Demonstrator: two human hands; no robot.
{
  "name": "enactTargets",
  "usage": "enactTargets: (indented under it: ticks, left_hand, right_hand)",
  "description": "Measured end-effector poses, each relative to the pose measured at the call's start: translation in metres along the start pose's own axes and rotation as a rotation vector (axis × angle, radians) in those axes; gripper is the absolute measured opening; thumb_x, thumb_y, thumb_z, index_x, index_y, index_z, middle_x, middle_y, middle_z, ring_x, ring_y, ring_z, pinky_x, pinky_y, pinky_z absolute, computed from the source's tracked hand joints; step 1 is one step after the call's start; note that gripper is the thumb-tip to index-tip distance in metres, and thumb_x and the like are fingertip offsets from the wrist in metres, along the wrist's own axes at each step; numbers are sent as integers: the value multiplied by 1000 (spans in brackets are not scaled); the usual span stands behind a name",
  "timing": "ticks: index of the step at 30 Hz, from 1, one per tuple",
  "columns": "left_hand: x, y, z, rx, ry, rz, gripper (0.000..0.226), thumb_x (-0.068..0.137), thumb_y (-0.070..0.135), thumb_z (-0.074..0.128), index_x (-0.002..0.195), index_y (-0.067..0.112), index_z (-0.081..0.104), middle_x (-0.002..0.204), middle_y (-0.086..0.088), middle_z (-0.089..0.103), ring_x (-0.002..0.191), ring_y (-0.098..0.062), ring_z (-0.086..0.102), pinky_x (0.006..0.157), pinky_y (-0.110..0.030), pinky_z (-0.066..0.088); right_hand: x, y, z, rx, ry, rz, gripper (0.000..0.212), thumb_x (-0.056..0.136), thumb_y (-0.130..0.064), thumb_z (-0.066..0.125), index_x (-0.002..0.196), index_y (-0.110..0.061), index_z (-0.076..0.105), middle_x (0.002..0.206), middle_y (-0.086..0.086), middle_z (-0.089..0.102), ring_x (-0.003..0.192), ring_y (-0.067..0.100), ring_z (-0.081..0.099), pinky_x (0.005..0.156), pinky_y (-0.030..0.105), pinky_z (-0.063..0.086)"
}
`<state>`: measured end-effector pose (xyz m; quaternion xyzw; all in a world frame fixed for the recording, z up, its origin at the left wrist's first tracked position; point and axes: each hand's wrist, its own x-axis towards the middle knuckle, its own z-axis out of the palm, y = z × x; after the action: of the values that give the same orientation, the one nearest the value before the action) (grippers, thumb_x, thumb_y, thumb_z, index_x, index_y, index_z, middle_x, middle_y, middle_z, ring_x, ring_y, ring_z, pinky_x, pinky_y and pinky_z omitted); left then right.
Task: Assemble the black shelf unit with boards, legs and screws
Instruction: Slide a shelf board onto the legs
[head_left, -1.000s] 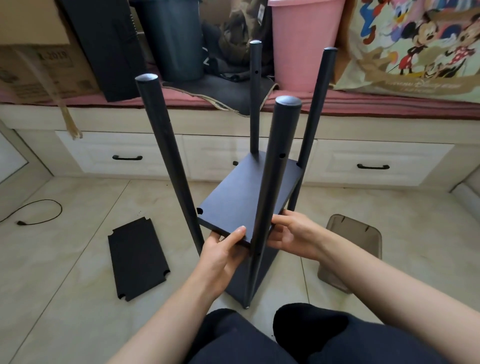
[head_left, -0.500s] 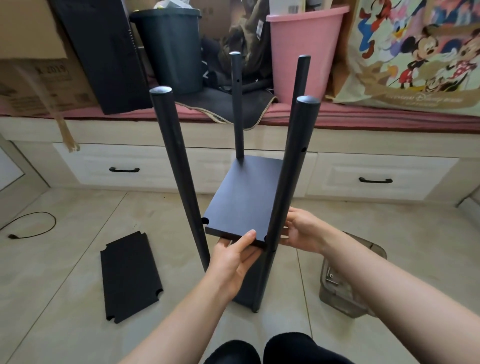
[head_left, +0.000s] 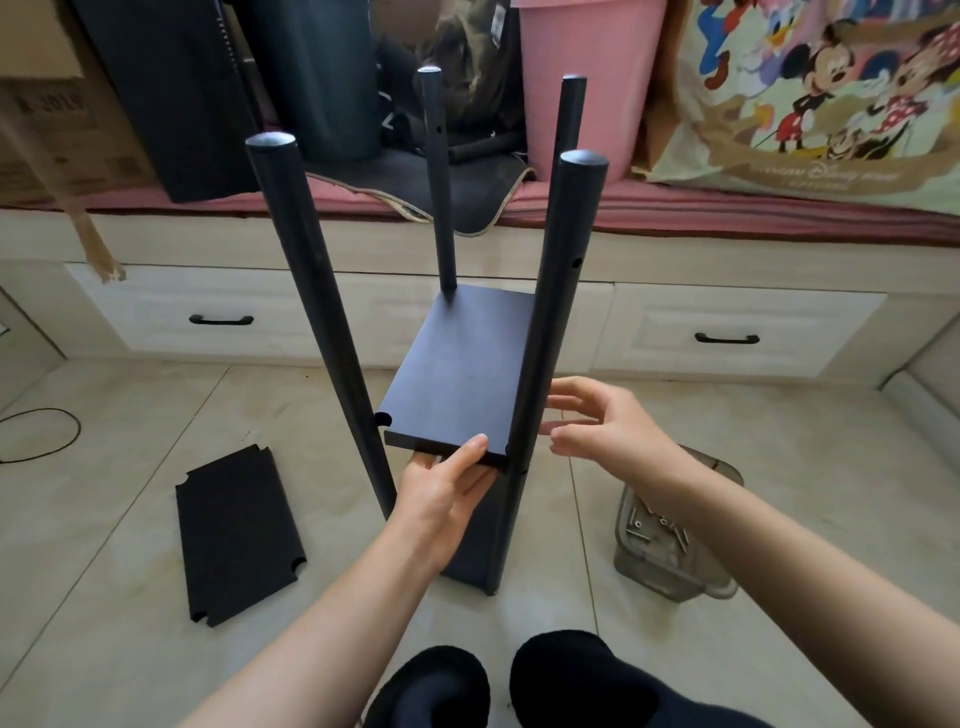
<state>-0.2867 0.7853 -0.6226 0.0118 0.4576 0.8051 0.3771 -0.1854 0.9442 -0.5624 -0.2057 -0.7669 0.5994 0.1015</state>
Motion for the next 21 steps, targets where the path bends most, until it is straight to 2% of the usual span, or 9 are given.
enactTargets:
  ticks: [2, 5, 11, 17, 21]
  left_hand:
    - [-1, 0, 0, 42, -11, 0, 39, 92, 5, 65, 130, 13, 59, 123, -13, 72, 109, -31, 71, 102, -45, 52]
    - [-1, 3, -2, 106, -15, -15, 42, 93, 9, 66, 134, 10, 59, 123, -16, 71, 105, -33, 71, 104, -47, 51]
    - [-2, 6, -5, 85, -5, 11, 40, 95, 8, 63, 134, 11, 58, 124, -16, 70, 103, -33, 73, 89, -42, 58]
    - [-5, 4, -12, 78, 34, 67, 46, 89, 10, 67, 134, 11, 57, 123, -16, 71, 104, -35, 72, 87, -42, 60]
    - [-8, 6, -16, 64, 58, 89, 42, 92, 9, 65, 134, 12, 59, 118, -14, 73, 103, -35, 73, 84, -41, 60]
  right_hand:
    - [-11, -10, 6, -58, -76, -74, 37, 87, -4, 68, 111, -32, 66, 115, -9, 70, 100, 6, 70, 80, 18, 55]
    - [-13, -14, 17, -133, -38, -116, 29, 92, -8, 65, 118, -22, 66, 110, -4, 72, 99, 7, 70, 87, 20, 53]
    - [-9, -12, 21, -233, -26, -154, 30, 94, -11, 64, 122, -22, 64, 112, -3, 72, 104, 6, 68, 97, 31, 53]
    - [-5, -12, 23, -315, -121, -203, 36, 98, -12, 59, 133, -21, 55, 121, -2, 70, 115, 11, 64, 102, 37, 50]
    - [0, -15, 26, -326, -163, -253, 31, 98, -11, 58, 129, -17, 56, 118, -4, 70, 114, 8, 64, 100, 35, 51]
